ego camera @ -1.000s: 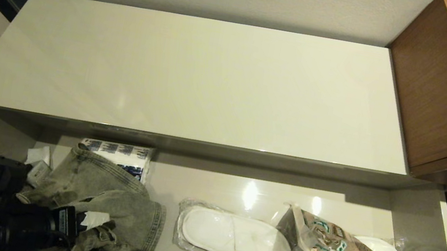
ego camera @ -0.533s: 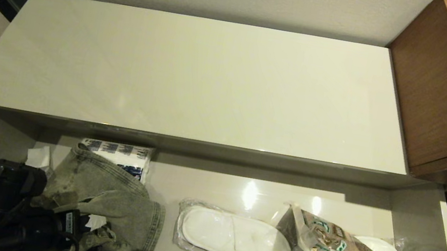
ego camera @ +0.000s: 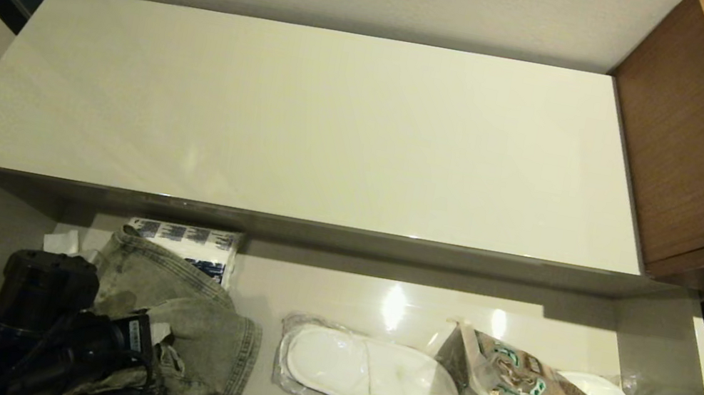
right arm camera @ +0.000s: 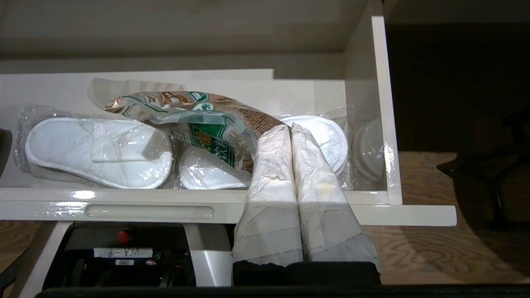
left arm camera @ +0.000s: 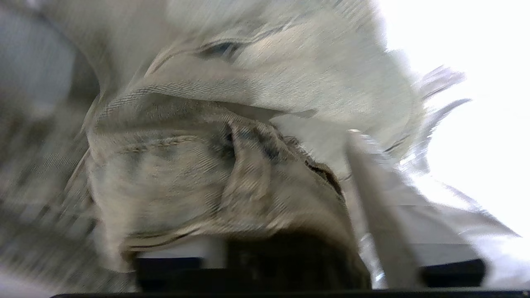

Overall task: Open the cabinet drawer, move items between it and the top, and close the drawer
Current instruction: Take out the shorts from the drawer, then place the shorts on the table

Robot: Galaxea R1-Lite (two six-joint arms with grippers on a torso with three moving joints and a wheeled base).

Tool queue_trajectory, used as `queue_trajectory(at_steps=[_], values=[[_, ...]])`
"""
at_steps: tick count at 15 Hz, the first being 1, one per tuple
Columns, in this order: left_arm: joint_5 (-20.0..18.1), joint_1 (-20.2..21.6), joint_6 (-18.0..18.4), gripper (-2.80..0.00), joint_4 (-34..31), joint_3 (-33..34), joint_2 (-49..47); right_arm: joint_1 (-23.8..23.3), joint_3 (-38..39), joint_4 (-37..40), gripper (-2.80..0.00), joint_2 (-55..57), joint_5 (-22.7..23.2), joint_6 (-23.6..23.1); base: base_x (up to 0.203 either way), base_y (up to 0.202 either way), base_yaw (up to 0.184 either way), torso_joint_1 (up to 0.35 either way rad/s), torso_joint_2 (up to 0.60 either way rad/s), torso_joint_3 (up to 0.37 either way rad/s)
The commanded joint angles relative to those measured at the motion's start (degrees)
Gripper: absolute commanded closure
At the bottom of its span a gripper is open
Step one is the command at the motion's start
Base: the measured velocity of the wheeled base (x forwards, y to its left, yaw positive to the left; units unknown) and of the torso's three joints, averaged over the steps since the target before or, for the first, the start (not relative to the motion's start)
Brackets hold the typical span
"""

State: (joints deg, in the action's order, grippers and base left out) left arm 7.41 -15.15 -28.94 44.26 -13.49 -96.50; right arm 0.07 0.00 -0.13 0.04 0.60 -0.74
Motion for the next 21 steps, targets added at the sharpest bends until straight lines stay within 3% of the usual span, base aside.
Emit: queue_trajectory(at_steps=[1,3,5,10,13,17,21], values=[[0.1,-0.9,-0.1,0.00,-0.4,-0.4,3.6,0.1,0.0,0.0,0.00,0.1,0.0,0.0,0.000,0.000,0.000,0.000,0.00,0.000],[0.1,-1.2,-0.1,0.00,-5.0,-2.7,10.5,0.1,0.0,0.0,0.00,0.1,0.0,0.0,0.000,0.000,0.000,0.000,0.00,0.000],[-0.4,-1.3,0.0,0.00,-15.1,-7.8,19.4,0.0,0.0,0.0,0.00,0.1,0.0,0.0,0.000,0.000,0.000,0.000,0.00,0.000],[-7.4,-1.3,-0.1,0.00,-52.0,-29.8,37.6,0.1,0.0,0.0,0.00,0.1,0.0,0.0,0.000,0.000,0.000,0.000,0.00,0.000],[-8.5,-1.3,-0.1,0.00,-57.9,-36.0,40.3,0.0,0.1,0.0,0.00,0.1,0.0,0.0,0.000,0.000,0.000,0.000,0.00,0.000],[-9.7,-1.3,0.0,0.00,-67.4,-55.7,41.9,0.0,0.1,0.0,0.00,0.1,0.0,0.0,0.000,0.000,0.000,0.000,0.00,0.000],[-13.3,-1.4,0.3,0.00,-76.0,-78.6,36.4,0.1,0.0,0.0,0.00,0.1,0.0,0.0,0.000,0.000,0.000,0.000,0.00,0.000]])
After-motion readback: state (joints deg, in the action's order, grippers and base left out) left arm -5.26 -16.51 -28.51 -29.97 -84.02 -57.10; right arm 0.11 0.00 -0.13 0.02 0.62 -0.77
